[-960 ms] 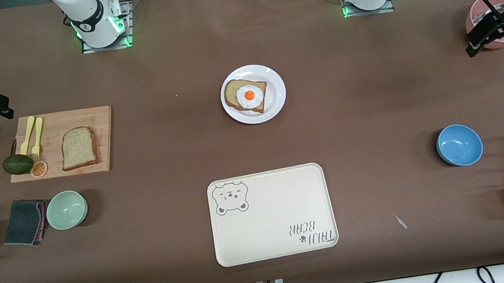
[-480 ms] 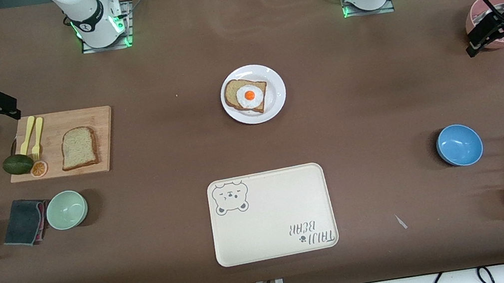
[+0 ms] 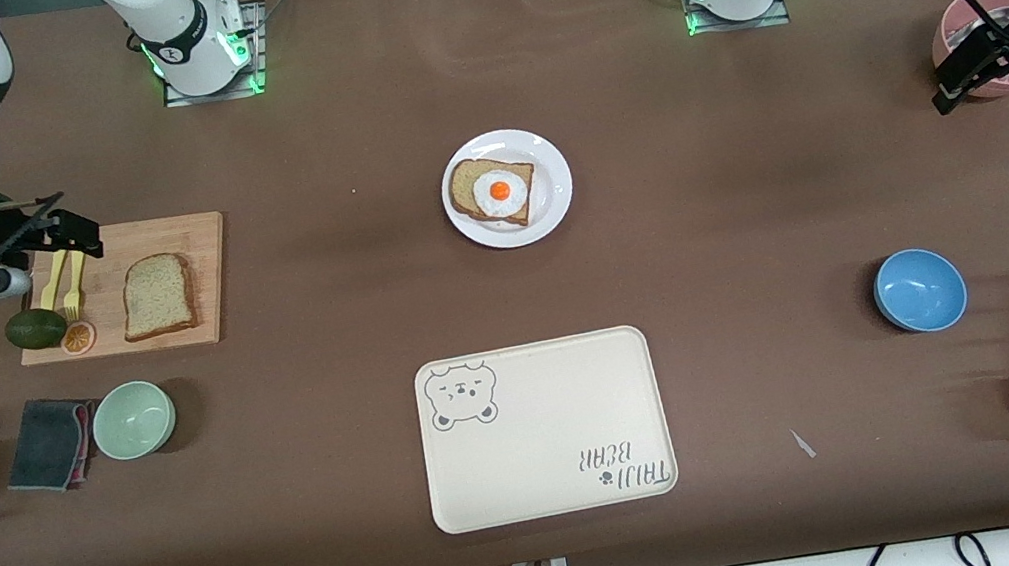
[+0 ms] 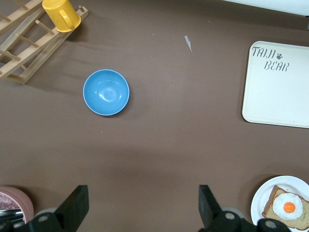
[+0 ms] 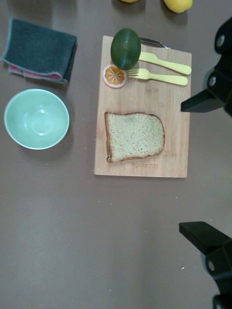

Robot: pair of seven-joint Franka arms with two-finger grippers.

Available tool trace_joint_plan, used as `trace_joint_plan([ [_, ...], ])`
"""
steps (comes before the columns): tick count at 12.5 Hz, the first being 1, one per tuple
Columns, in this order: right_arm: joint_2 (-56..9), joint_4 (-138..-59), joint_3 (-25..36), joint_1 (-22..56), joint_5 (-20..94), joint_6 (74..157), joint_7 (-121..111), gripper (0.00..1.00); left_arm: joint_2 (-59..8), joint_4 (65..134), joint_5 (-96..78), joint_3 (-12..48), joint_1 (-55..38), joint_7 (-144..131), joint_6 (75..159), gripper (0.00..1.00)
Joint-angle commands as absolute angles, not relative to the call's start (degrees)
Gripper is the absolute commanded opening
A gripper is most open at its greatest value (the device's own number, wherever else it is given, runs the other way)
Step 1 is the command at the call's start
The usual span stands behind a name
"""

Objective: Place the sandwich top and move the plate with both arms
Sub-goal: 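Move the right gripper down over the bread slice on the board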

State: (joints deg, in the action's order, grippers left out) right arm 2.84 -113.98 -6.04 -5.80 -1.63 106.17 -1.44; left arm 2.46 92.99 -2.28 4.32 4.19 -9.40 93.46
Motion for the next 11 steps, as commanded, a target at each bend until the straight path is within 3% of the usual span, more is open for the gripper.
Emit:
trace_joint_plan([
  [1, 2.64, -115.40, -7.03, -5.54, -2.29, 107.05, -2.46, 1.00, 1.58, 91.14, -3.78, 4.22, 4.13, -8.26, 92.29, 1.00],
  [11, -0.17, -119.79, -9.58, -6.24, -4.31, 113.91, -1.76, 1.00, 1.58, 91.05, -5.01, 4.22, 4.22, -8.26, 92.29, 1.00],
])
